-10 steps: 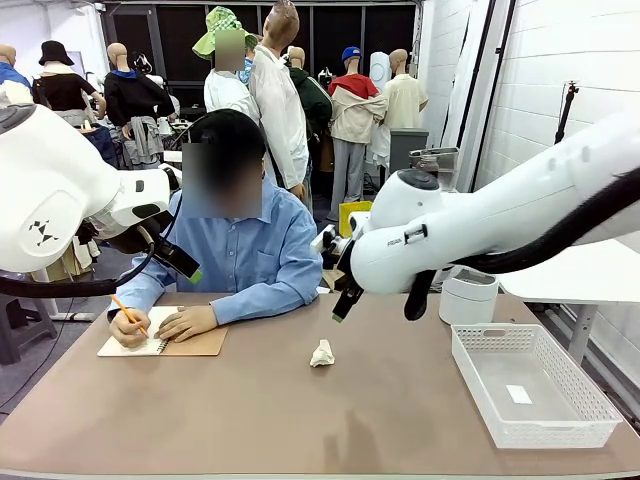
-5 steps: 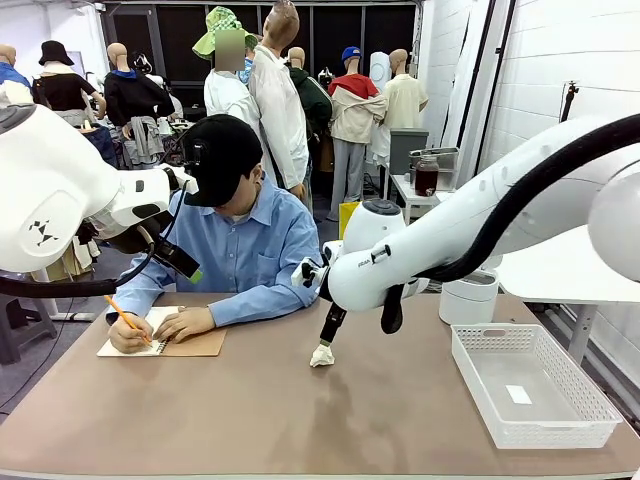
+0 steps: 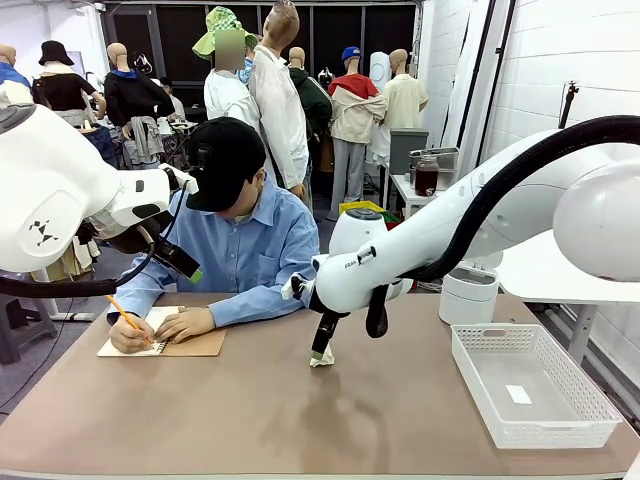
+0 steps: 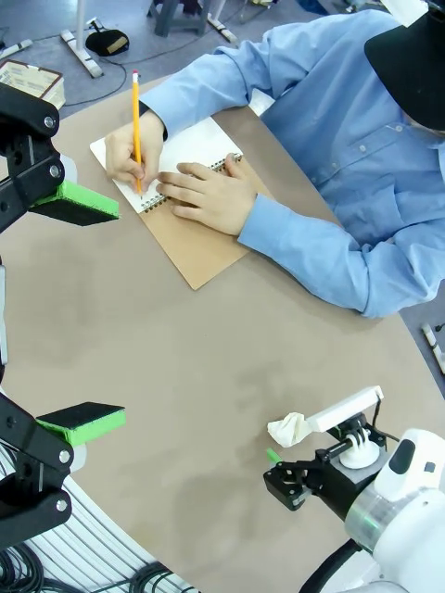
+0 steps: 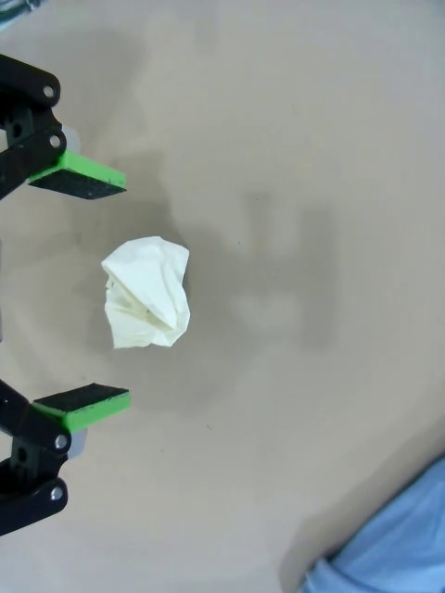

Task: Sort the paper based on its condition.
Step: If a person hands you a paper, place it in the Organizing basket , and if it's crumpled, put it in the Trash can.

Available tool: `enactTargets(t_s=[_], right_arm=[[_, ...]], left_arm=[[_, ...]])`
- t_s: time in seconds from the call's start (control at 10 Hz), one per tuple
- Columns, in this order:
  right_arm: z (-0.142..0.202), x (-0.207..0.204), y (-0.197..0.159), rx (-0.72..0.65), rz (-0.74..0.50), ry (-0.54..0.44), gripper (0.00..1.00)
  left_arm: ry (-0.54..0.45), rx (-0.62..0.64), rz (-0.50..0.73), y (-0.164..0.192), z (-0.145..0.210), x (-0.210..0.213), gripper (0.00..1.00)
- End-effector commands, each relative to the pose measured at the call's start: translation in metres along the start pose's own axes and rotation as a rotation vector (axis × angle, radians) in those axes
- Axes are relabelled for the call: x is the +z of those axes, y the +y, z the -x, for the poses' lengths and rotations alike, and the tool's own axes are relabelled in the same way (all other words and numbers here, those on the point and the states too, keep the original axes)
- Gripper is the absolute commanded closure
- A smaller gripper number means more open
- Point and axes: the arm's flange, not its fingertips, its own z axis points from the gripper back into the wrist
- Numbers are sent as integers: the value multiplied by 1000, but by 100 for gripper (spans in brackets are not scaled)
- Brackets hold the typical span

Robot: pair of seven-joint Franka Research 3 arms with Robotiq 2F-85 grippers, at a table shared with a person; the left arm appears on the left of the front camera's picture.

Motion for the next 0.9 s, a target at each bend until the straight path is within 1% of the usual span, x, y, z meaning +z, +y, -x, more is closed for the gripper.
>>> enactTargets(t_s=[0.0,0.8], right_arm=[[-8,-6,-8,24,-6,45,0],[-15,-26,-11,37,-38,109,0]], left_arm=[[-2,2,1,1,0,0,0],[-2,2,1,1,0,0,0]])
